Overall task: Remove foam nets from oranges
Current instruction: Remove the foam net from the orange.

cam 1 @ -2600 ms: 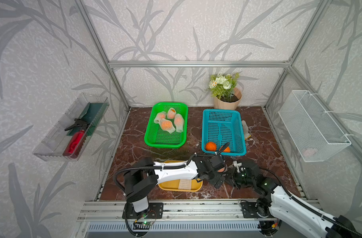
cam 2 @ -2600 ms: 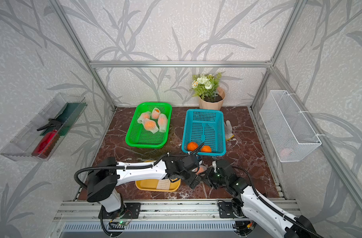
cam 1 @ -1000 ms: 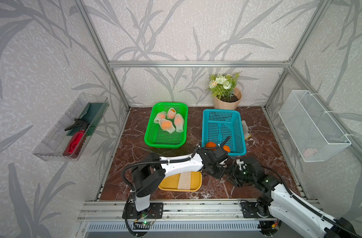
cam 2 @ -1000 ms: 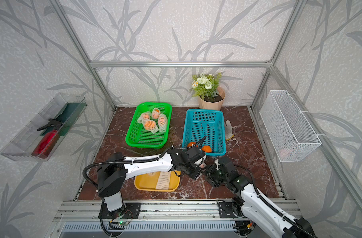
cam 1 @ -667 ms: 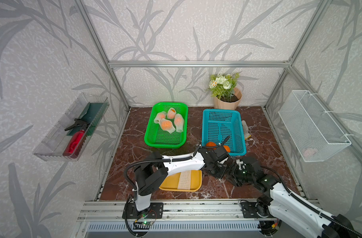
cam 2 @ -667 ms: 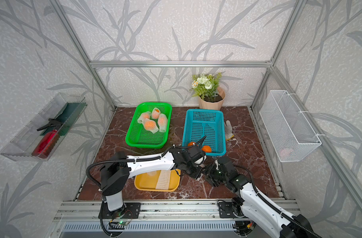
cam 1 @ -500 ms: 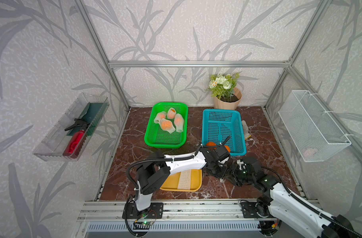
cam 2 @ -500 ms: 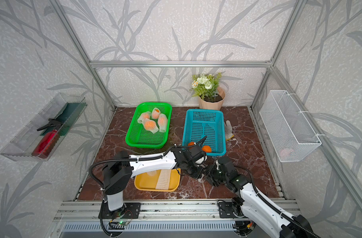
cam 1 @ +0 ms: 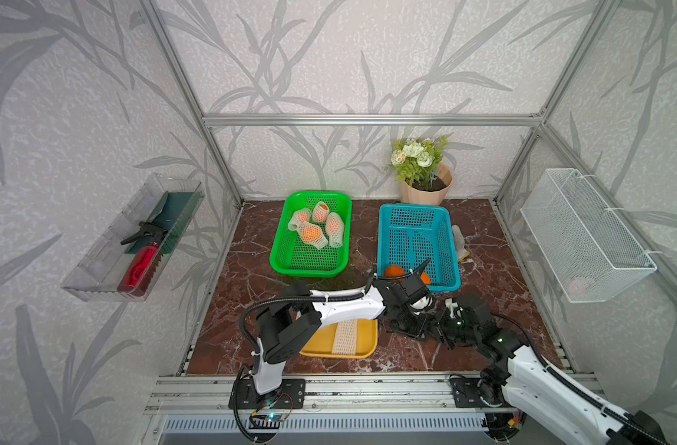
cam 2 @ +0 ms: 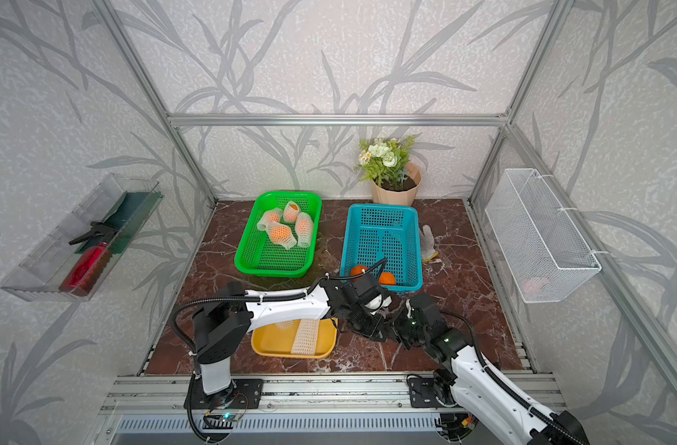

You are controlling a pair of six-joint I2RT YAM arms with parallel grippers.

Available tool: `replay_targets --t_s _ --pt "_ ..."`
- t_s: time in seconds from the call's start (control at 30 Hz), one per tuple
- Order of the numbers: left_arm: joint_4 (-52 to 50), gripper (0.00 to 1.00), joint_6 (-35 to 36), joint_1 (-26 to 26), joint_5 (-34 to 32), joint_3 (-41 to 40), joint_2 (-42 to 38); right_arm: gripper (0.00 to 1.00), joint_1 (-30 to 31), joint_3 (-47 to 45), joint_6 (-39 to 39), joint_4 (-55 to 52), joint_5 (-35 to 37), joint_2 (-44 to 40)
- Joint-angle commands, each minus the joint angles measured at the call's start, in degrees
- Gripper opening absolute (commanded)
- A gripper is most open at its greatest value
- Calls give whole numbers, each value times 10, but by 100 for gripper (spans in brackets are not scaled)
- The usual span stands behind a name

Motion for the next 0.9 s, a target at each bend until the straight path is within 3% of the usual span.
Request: replay_targets --t_s 0.0,0.13,0.6,0.87 --pt "78 44 -12 -6 25 -10 -39 11 2 3 -7 11 -13 -7" --pt "71 55 -4 -4 -5 -24 -71 9 1 13 -22 -10 -20 -2" --pt "-44 63 139 -7 -180 -64 -212 9 -1 26 -29 -16 -40 18" --pt "93 65 310 -21 -254 -204 -298 10 -9 9 17 40 -62 35"
